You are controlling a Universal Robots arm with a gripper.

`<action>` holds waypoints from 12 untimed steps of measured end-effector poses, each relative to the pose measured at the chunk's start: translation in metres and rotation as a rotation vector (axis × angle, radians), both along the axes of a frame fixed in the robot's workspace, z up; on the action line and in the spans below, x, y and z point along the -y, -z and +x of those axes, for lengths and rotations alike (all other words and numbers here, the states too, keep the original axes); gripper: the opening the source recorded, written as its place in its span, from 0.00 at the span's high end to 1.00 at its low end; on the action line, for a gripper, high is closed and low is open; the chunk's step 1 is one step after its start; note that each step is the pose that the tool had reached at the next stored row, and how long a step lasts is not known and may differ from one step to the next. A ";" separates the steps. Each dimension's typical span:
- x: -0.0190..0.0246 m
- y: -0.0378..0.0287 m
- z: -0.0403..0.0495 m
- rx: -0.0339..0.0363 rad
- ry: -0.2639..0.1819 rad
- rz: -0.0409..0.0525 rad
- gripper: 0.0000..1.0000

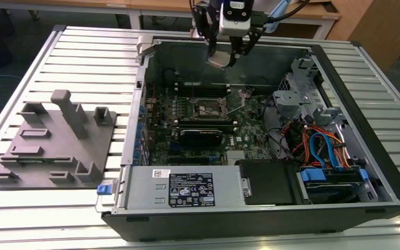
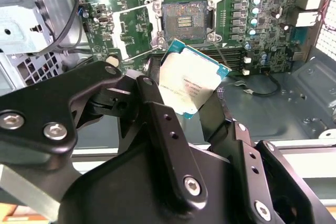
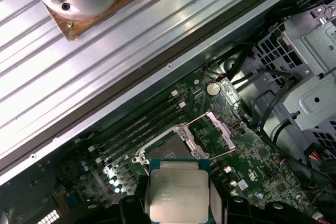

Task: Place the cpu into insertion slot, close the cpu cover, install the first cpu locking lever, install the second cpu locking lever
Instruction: 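Place the cpu into insertion slot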

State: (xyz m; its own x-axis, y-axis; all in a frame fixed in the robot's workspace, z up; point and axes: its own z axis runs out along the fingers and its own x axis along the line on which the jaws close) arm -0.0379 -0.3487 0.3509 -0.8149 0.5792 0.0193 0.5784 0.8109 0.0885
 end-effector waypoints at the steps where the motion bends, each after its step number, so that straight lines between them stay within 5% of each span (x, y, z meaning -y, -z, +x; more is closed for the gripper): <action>1: 0.0000 0.0001 0.0000 0.0000 0.006 0.0001 0.46; 12: 0.0000 0.0012 0.0000 0.0000 0.067 0.0000 0.46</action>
